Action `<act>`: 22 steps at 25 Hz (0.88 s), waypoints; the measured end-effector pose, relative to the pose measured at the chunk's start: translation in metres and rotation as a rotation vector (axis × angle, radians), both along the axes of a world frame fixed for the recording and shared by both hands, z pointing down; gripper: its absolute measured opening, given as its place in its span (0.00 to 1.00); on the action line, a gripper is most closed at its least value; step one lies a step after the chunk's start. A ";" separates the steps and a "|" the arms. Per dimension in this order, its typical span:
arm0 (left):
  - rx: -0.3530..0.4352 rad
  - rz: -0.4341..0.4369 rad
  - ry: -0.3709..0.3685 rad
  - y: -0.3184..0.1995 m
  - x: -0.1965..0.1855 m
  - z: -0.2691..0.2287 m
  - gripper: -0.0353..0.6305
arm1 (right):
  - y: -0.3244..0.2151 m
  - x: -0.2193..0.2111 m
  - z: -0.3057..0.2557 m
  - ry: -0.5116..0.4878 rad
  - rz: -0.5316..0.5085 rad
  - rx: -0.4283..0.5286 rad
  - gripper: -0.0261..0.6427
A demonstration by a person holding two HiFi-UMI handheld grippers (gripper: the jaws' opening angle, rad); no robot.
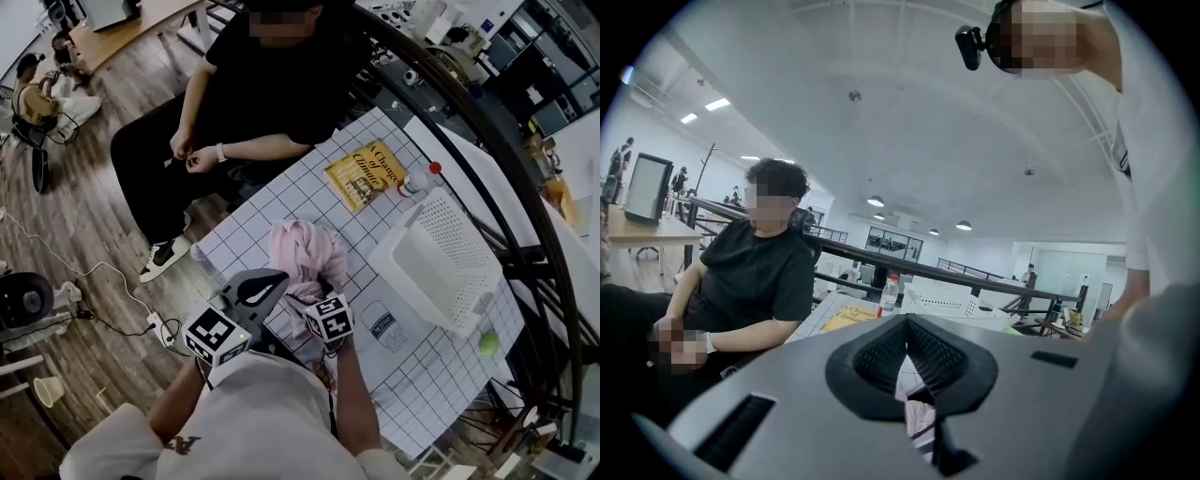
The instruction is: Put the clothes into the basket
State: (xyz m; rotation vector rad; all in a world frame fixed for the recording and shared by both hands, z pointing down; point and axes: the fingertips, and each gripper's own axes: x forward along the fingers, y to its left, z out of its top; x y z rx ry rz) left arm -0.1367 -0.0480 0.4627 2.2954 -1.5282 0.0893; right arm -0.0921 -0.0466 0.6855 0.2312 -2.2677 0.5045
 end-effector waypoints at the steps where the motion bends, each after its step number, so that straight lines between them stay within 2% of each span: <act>1: 0.000 0.005 0.000 -0.001 0.001 0.000 0.06 | -0.002 0.000 -0.006 -0.022 0.023 -0.014 0.64; 11: 0.013 0.073 -0.008 -0.010 0.022 -0.005 0.06 | -0.014 0.016 -0.064 -0.216 0.207 -0.092 0.63; 16: 0.024 0.115 -0.011 -0.014 0.036 -0.009 0.06 | -0.015 0.029 -0.095 -0.344 0.294 -0.130 0.63; 22: 0.050 0.160 0.000 -0.021 0.055 -0.022 0.06 | -0.022 0.048 -0.141 -0.473 0.365 -0.099 0.63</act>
